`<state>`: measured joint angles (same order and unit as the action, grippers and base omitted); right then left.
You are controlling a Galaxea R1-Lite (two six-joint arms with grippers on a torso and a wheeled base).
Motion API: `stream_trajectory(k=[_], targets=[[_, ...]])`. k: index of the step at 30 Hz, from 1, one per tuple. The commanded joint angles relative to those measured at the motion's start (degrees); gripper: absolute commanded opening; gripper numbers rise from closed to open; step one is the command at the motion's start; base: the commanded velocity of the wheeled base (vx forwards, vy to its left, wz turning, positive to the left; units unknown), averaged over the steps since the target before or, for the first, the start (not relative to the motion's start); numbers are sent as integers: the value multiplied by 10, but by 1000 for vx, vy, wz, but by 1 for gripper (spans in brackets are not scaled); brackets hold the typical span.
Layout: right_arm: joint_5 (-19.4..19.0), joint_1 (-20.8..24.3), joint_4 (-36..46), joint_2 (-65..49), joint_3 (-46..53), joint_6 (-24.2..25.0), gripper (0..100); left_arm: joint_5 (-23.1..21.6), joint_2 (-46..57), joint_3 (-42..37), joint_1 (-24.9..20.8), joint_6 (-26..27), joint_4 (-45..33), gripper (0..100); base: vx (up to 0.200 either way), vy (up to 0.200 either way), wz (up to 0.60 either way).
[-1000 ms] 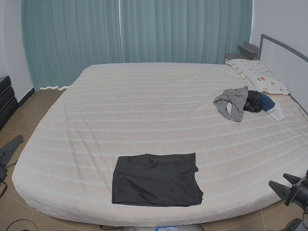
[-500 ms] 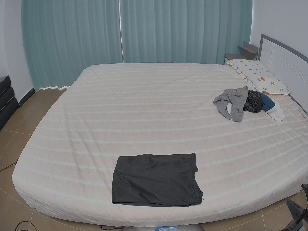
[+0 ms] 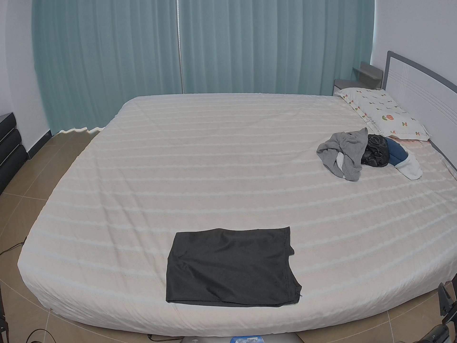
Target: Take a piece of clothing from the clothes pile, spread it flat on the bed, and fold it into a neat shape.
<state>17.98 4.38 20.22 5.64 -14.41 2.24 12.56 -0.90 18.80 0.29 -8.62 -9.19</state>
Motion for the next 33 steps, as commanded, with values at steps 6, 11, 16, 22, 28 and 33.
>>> stream_trajectory(k=[6,11,16,22,28,33], targets=[[-95,-44,32,-56,24,-35,100,-18,8,-141,0,27,152,100,0,0,0],[-107,-45,-58,-56,67,-56,100,-29,8,-188,-1,72,222,100,0,0,0],[-111,-45,-198,-56,127,-64,100,-32,8,-188,-1,72,227,100,0,0,0],[-115,-45,-237,-56,142,-44,100,-70,8,-188,-1,52,196,100,0,0,0],[-118,-45,-232,-56,141,11,100,-71,8,-188,-1,31,129,100,0,0,0],[-117,-45,-234,-56,142,27,100,-73,8,-188,-1,18,130,100,0,0,0]])
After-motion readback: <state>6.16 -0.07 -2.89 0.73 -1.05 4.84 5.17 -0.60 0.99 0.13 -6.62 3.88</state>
